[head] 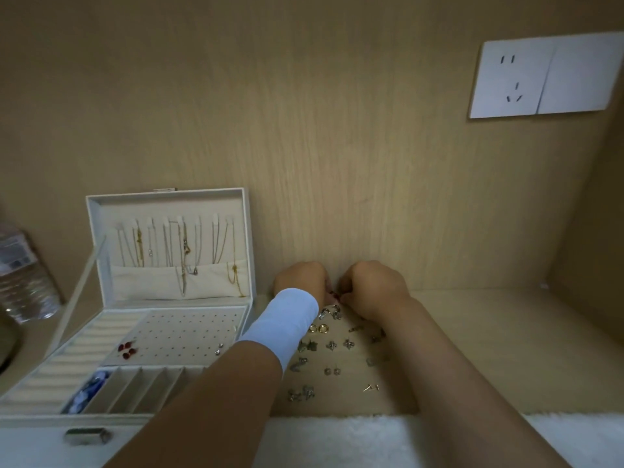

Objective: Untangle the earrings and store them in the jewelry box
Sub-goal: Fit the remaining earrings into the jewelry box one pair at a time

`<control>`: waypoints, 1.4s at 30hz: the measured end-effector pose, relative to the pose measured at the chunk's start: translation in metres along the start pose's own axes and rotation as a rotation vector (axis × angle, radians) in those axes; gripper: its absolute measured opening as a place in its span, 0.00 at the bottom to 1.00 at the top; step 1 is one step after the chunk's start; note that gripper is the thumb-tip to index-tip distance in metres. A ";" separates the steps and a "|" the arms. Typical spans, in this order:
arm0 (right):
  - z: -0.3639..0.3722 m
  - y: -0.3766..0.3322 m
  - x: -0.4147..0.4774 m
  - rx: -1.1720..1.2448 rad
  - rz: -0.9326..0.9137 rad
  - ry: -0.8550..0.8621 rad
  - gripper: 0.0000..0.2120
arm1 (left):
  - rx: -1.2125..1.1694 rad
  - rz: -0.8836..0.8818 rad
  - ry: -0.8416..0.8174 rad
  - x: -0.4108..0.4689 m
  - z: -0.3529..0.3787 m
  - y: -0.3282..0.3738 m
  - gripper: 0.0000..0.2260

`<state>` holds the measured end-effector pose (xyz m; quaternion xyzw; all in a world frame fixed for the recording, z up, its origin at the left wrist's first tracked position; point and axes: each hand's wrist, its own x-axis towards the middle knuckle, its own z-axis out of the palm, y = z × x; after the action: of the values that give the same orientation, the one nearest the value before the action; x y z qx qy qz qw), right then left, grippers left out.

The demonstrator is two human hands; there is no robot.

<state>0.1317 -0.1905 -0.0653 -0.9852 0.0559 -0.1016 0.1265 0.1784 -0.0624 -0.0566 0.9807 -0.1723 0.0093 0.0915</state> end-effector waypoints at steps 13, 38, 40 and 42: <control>-0.059 -0.040 -0.017 0.956 -0.054 -0.155 0.07 | -0.559 0.103 0.237 -0.059 -0.072 -0.035 0.09; -0.045 -0.199 -0.097 0.967 -0.321 -0.365 0.08 | -1.075 0.050 0.293 -0.195 -0.098 -0.208 0.09; -0.045 -0.209 -0.097 0.963 -0.326 -0.388 0.07 | -1.026 0.058 0.315 -0.195 -0.098 -0.213 0.09; -0.045 -0.218 -0.095 0.951 -0.328 -0.412 0.06 | -0.990 0.063 0.333 -0.194 -0.097 -0.218 0.09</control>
<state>0.0478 0.0214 0.0163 -0.8145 -0.1767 0.0609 0.5493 0.0711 0.2217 -0.0089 0.7995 -0.1686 0.0851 0.5702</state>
